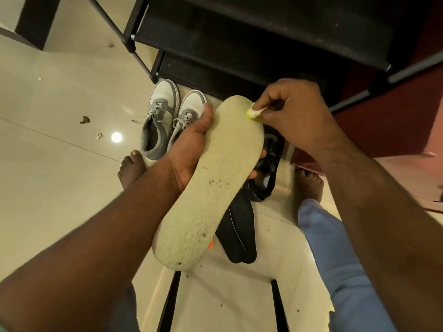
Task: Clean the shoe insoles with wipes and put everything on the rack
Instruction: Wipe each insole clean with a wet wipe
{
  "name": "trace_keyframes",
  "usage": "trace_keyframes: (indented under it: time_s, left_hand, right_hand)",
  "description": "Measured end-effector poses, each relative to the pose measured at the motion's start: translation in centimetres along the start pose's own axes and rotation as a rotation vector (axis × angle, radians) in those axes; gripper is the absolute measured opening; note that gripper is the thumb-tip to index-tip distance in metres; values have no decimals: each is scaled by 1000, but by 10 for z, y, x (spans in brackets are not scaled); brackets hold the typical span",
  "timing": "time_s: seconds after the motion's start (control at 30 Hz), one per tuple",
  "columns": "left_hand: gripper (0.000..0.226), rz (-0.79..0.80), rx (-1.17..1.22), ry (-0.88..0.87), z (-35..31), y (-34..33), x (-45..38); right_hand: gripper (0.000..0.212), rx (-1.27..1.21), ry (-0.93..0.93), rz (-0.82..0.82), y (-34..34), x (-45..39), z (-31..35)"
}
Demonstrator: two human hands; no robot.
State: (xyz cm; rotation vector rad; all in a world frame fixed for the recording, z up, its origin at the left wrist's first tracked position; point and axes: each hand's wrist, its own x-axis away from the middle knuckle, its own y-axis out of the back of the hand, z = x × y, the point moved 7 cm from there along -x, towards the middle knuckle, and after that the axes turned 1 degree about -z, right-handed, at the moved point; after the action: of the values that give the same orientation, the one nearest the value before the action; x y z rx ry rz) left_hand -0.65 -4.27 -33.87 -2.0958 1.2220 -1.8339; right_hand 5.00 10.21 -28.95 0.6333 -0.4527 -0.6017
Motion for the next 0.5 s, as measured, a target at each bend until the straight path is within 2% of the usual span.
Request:
trace_keyframes:
  time_s: [0.1, 0.13, 0.17, 0.27, 0.3, 0.37, 0.43, 0.5]
  left_hand:
    - [69, -75, 39, -41, -7, 10, -1]
    - [69, -102, 46, -58, -8, 12, -2]
    - [69, -114, 55, -70, -9, 14, -3]
    - [70, -134, 45, -80, -7, 16, -4]
    - [68, -155, 41, -93, -8, 17, -3]
    - [64, -196, 25, -152, -12, 21, -4]
    - [70, -205, 56, -209, -17, 25, -6]
    - [79, -172, 107, -237, -17, 23, -7]
  right_hand:
    - [13, -161, -38, 340, -13, 10, 10]
    - [13, -182, -36, 368, -16, 11, 12]
    - [13, -168, -38, 325, -16, 10, 10]
    - [12, 10, -17, 59, -6, 2, 4]
    - [11, 24, -12, 44, -6, 2, 4]
    - [12, -61, -21, 175, -13, 6, 6]
    - [14, -163, -24, 337, -26, 13, 15]
    - [12, -152, -1, 270, -30, 12, 18]
